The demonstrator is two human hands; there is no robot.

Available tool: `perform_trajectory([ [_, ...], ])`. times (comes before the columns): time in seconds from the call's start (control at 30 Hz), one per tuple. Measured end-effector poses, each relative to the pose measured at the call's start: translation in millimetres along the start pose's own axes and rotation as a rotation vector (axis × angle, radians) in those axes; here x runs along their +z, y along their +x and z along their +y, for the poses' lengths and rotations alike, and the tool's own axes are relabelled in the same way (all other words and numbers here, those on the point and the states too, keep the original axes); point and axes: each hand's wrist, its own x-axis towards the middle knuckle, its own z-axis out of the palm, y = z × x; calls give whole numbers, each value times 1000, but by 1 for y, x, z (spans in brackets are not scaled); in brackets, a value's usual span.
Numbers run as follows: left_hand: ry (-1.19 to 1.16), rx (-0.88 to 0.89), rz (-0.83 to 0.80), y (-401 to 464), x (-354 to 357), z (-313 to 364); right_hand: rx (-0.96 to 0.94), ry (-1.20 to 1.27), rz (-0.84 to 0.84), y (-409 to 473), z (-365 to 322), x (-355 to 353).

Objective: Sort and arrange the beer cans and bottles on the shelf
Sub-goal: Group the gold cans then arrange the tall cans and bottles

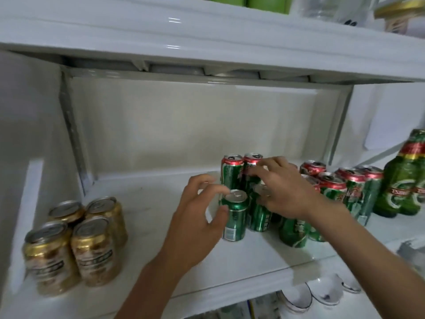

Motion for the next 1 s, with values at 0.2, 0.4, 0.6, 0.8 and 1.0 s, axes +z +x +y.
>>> perform_trajectory([
  [0.2,1,-176,-191,27,47,0,-184,-147,-304,24,33,-1],
  [0.4,144,-303,-318,34,56,-9,-258,-244,-384,38,28,11],
  [0.6,163,-323,-330,42,50,-8,-360,-282,-430,48,20,14],
  [0.8,197,-389,-395,49,-10,-14,-412,-48,-417,49,9,9],
  [1.0,300,-449,-532,38,-75,-20,-513,118,-364,59,-37,0],
])
